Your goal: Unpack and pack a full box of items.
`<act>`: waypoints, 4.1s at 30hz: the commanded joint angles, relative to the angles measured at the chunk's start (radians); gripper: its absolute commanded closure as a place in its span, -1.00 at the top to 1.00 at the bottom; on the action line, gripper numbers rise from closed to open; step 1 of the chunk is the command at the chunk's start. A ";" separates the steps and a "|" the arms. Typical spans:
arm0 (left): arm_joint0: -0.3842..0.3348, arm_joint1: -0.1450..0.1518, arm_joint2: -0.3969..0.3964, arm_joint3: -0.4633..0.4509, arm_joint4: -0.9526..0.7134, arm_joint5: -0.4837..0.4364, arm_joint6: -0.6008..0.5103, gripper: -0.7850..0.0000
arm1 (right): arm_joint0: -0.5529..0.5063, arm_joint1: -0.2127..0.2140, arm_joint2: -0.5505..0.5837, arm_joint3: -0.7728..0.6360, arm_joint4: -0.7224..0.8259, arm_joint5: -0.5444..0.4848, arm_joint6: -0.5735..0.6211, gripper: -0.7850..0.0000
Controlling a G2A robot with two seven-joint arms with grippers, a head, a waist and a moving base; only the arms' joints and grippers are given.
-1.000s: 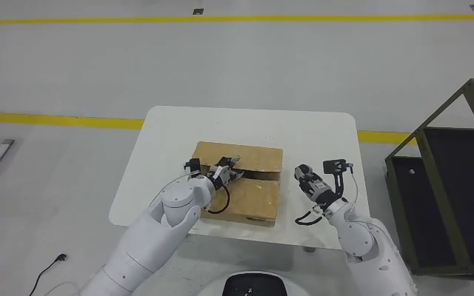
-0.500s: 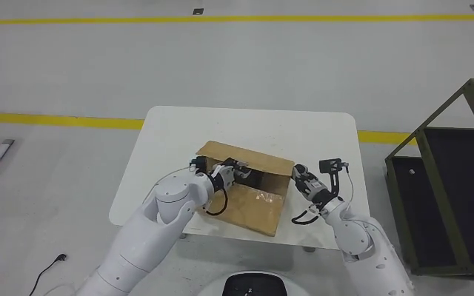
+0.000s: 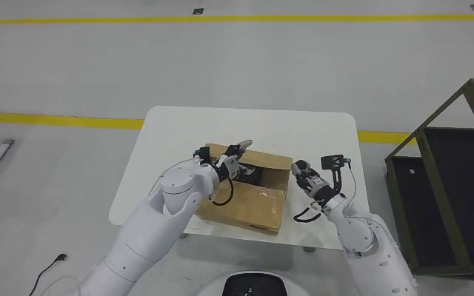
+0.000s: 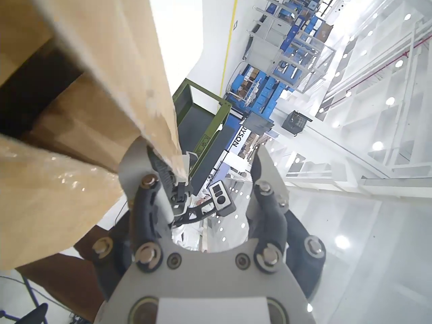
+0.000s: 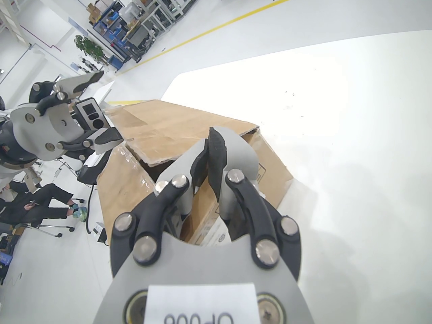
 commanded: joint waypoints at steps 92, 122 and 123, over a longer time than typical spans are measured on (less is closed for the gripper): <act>0.236 -0.057 -0.403 -0.170 0.021 0.392 -0.241 1.00 | 0.368 -0.015 -0.172 0.230 0.105 0.127 0.062 -1.00; 0.000 -0.094 -0.262 0.180 -0.587 0.581 0.239 1.00 | 0.018 0.035 -0.004 -0.076 0.051 0.179 0.124 -1.00; 0.000 -0.094 -0.262 0.180 -0.587 0.581 0.239 1.00 | 0.022 0.035 -0.007 -0.073 0.051 0.177 0.121 -1.00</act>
